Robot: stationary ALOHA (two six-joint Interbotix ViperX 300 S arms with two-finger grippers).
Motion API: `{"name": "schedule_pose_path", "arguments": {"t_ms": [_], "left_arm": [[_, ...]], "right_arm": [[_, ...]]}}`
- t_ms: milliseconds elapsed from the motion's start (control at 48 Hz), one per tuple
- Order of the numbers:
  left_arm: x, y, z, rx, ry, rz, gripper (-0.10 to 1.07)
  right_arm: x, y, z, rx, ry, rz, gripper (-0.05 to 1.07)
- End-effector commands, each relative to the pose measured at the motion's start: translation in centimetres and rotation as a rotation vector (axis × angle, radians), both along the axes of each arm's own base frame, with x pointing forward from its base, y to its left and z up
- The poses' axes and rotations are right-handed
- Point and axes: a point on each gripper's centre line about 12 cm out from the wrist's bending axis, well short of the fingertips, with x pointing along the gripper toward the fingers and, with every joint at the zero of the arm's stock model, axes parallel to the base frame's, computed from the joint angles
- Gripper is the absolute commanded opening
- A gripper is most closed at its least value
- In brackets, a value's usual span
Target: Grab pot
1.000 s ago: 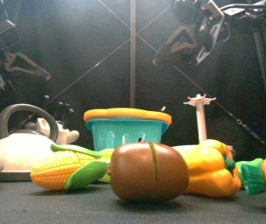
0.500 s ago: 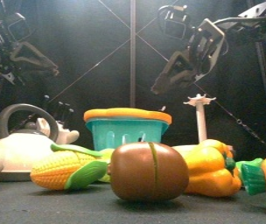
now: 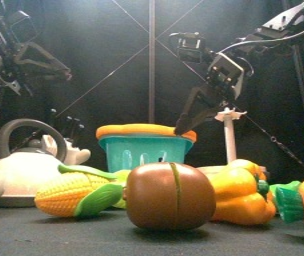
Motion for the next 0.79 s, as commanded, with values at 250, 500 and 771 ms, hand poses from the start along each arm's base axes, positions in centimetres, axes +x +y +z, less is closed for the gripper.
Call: {"name": "schedule_pose_path", "arguments": {"t_ms": [250,500,771], "left_arm": [[0.0,0.1,0.1,-0.012,-0.017,0.012,0.59],[0.0,0.1,0.3,-0.007,-0.029,0.014,0.59],[0.0,0.5,0.7,-0.003,-0.070,0.032,0.59]], "right_arm": [[1.2,-2.4,0.7,-0.006,-0.020,-0.064,0.32],[2.6,-4.4,0.3,-0.012,-0.015,-0.109,0.32],[3.6,-5.9,1.0,-0.027,-0.038,-0.137,0.32]]}}
